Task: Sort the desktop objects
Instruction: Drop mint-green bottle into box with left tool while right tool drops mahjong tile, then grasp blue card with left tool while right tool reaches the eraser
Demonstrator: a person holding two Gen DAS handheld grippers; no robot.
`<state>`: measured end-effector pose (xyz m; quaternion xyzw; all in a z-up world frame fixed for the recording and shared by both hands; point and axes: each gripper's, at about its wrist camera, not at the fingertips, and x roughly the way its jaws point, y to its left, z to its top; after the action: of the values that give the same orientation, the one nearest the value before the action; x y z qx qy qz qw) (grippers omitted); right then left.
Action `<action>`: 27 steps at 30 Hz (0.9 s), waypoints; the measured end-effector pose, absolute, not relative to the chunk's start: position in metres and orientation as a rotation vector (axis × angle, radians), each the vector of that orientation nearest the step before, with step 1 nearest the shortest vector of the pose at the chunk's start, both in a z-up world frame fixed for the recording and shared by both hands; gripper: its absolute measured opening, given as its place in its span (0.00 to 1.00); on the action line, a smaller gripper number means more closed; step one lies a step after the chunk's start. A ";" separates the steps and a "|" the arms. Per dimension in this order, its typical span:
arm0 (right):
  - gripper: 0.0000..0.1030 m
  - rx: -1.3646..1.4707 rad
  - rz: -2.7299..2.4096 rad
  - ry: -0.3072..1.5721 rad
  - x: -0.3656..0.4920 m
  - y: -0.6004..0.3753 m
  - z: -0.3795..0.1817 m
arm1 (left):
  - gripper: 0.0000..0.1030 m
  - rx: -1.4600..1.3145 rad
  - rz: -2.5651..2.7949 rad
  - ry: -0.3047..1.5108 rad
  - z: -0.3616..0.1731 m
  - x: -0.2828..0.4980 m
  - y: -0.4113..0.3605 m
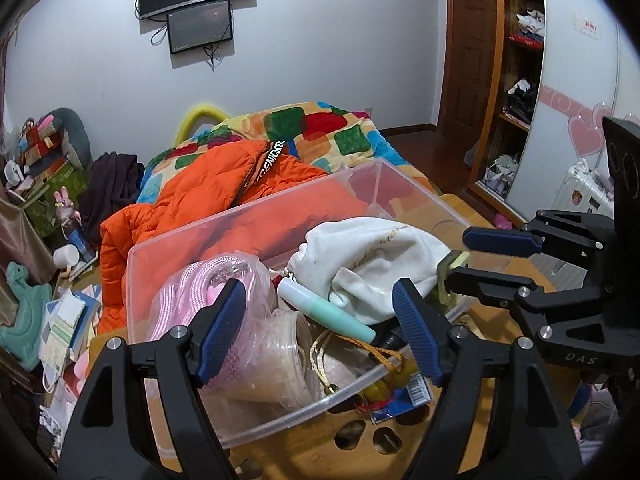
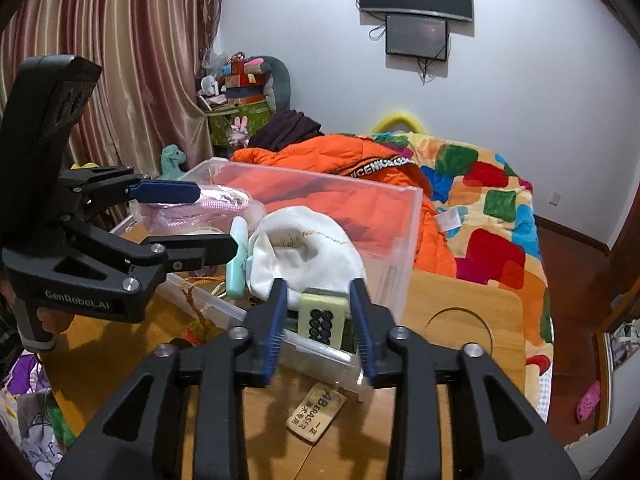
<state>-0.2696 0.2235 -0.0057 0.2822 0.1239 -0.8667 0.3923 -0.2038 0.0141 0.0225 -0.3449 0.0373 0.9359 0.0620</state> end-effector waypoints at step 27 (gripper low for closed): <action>0.48 0.858 -2.247 0.310 -0.235 0.265 -0.045 | 0.89 -1.098 2.891 -0.046 0.003 -0.131 0.008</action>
<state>-0.2354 0.2651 -0.0452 0.3315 0.1198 -0.8677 0.3506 -0.1308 0.0081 0.0034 -0.3549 -0.0149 0.9345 0.0246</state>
